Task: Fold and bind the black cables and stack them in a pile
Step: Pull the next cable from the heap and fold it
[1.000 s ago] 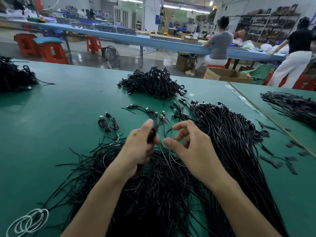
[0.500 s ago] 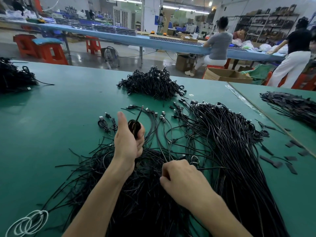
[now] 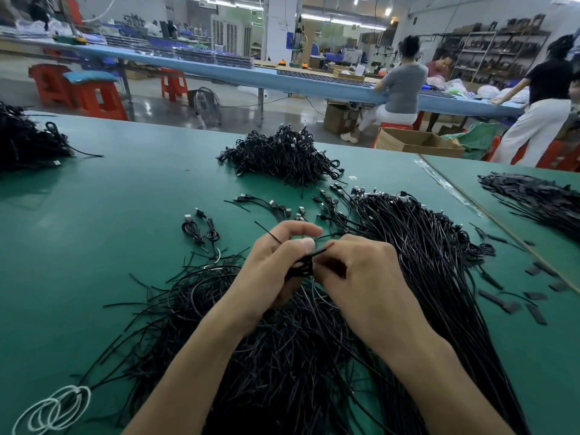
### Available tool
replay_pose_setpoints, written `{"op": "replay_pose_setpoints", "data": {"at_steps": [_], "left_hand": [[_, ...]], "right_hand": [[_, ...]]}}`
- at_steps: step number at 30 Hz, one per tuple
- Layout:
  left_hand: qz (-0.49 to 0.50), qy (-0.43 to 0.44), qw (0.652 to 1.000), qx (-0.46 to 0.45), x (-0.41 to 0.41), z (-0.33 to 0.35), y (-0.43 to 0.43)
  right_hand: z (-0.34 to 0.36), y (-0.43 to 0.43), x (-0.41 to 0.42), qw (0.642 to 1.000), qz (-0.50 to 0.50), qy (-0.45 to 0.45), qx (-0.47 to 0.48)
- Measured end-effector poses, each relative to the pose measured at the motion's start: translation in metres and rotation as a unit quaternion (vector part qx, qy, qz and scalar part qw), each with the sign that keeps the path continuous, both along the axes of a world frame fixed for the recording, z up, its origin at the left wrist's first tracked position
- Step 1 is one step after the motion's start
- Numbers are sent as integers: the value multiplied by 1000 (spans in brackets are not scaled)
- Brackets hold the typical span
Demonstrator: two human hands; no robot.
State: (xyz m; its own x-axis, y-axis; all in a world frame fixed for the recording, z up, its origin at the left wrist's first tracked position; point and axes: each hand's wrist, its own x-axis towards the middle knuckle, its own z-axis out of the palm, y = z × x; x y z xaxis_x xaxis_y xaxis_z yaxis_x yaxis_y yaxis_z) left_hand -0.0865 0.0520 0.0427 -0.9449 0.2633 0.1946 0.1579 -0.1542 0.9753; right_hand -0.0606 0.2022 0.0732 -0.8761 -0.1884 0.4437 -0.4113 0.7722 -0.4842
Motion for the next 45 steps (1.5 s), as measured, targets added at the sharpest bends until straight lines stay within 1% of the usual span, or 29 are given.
{"op": "replay_pose_setpoints", "data": {"at_steps": [3,6,9,11,15,17,19,21,23,27,30,32,34,35,39,42,45], "left_hand": [[22,24,999,25,0,-1,2],[61,-6,997,51,-2,-4,4],[131,-39,990,41,-5,-8,8],[162,-47,985,36,-7,-10,10],[161,-63,985,6,-5,-12,11],[115,-82,990,14,-4,-13,11],[42,-131,990,33,-2,-14,10],[-16,-183,983,19,-1,-13,8],[-47,-216,975,-1,-1,-14,8],[-93,-263,960,-1,-3,-16,8],[-190,-240,952,-24,-3,-15,1],[-248,-164,953,-66,-3,-13,-7],[-285,-92,947,-113,-2,-10,-11],[-290,-87,945,-128,-1,-9,-11],[-267,-108,945,-157,2,-11,-7],[-252,-99,948,-167,2,-13,-4],[-243,-102,948,-176,1,-14,-3]], "right_hand": [[2,-3,4,998,50,8,33],[4,-5,7,994,65,36,79],[4,-8,11,987,48,70,138],[1,-10,15,981,55,89,163],[-3,-13,17,971,70,106,203],[-1,-12,16,964,80,121,223],[2,-10,12,953,103,137,248],[6,-7,9,947,135,139,255],[9,-4,5,951,155,120,241],[8,3,1,973,134,53,179],[7,11,-4,985,129,-38,105],[9,14,-5,986,131,-80,61],[10,15,-4,987,125,-84,58],[9,14,-3,987,121,-83,62],[7,14,-1,986,98,-111,80],[7,12,3,987,71,-84,119],[9,7,9,988,56,-59,133]]}}
